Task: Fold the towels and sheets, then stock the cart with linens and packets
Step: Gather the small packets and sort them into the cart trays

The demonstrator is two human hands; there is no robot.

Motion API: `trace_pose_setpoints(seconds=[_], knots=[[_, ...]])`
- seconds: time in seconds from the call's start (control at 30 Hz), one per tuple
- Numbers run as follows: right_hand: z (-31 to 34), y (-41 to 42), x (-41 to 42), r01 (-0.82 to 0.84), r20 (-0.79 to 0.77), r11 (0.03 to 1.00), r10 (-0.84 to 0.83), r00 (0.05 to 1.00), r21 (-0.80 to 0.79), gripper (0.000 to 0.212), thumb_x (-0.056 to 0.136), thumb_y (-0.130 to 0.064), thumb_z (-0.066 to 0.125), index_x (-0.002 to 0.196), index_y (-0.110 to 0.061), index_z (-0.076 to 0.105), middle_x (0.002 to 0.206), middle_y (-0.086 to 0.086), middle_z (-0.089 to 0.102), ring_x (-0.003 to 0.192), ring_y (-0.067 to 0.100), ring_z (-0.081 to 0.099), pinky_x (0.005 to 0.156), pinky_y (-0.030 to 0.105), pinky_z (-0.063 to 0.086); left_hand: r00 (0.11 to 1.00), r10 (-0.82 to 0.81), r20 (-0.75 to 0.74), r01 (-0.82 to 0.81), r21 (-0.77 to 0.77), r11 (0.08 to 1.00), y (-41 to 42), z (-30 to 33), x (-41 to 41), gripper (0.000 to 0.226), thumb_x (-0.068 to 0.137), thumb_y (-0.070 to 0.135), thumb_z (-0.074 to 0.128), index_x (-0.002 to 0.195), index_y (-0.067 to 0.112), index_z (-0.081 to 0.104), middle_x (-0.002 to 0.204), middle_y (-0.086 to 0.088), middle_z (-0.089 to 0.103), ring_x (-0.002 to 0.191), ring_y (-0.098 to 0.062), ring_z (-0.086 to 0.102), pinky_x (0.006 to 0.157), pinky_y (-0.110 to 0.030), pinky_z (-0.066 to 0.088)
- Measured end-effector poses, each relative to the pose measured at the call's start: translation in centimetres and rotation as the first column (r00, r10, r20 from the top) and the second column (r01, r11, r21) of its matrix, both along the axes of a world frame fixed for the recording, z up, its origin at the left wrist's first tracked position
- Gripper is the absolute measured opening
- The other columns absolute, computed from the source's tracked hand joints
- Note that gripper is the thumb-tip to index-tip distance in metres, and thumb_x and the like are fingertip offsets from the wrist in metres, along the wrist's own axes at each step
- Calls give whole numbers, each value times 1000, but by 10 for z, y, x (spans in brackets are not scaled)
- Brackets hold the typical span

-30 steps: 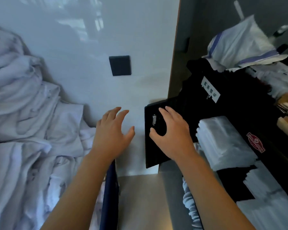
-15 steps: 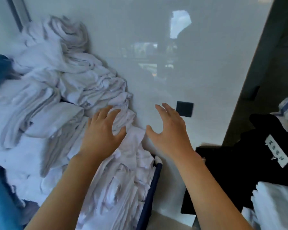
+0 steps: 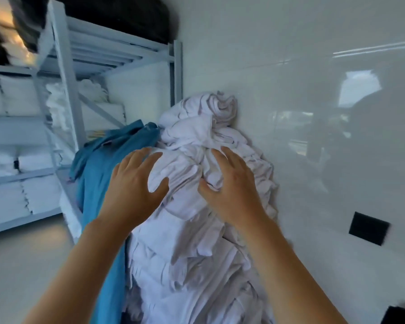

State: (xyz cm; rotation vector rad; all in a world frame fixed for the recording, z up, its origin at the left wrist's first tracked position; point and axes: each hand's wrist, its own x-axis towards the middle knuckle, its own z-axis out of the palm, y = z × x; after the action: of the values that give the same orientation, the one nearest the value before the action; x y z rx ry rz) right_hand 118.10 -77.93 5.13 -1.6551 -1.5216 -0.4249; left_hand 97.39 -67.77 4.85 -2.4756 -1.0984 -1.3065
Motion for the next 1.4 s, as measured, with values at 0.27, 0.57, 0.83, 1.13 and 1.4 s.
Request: trace_pose_setpoints(seconds=[0.27, 0.57, 0.83, 1.13, 1.4], knots=[[30, 76, -75, -119, 67, 992, 117, 991, 33, 74, 93, -50, 62, 156, -23, 36, 166, -1, 28, 153, 19, 23, 122, 49, 25, 993, 114, 30, -115, 20, 993, 54, 31, -81, 61, 95, 44, 60, 150, 20, 48, 156, -6, 44, 144, -30, 39, 118, -54, 34], [57, 180, -165, -196, 112, 977, 186, 976, 80, 73, 92, -51, 59, 156, -24, 38, 165, -1, 30, 153, 18, 24, 123, 47, 24, 986, 143, 81, -148, 58, 987, 141, 48, -176, 61, 90, 51, 52, 146, 27, 48, 154, -1, 45, 143, -27, 40, 117, -52, 37], [78, 279, -261, -263, 139, 959, 248, 959, 101, 70, 92, -54, 56, 154, -25, 39, 165, -2, 30, 152, 19, 24, 122, 50, 25, 969, 237, 76, -243, 76, 967, 224, 65, -282, 62, 89, 53, 48, 145, 25, 52, 154, -3, 47, 143, -29, 42, 113, -54, 39], [79, 369, -351, -363, 175, 930, 348, 921, 59, 73, 95, -53, 56, 158, -26, 32, 167, -5, 23, 155, 18, 17, 125, 47, 20, 911, 399, 100, -407, 67, 911, 275, 62, -388, 58, 91, 46, 55, 143, 20, 55, 154, -4, 47, 142, -30, 42, 113, -55, 38], [74, 448, -406, -484, 147, 873, 472, 869, 60, 76, 91, -60, 45, 158, -27, 30, 168, -2, 23, 154, 20, 18, 125, 49, 21, 866, 493, 84, -498, 62, 865, 329, 58, -439, 59, 92, 37, 71, 146, 22, 53, 157, -3, 44, 143, -29, 42, 115, -52, 37]])
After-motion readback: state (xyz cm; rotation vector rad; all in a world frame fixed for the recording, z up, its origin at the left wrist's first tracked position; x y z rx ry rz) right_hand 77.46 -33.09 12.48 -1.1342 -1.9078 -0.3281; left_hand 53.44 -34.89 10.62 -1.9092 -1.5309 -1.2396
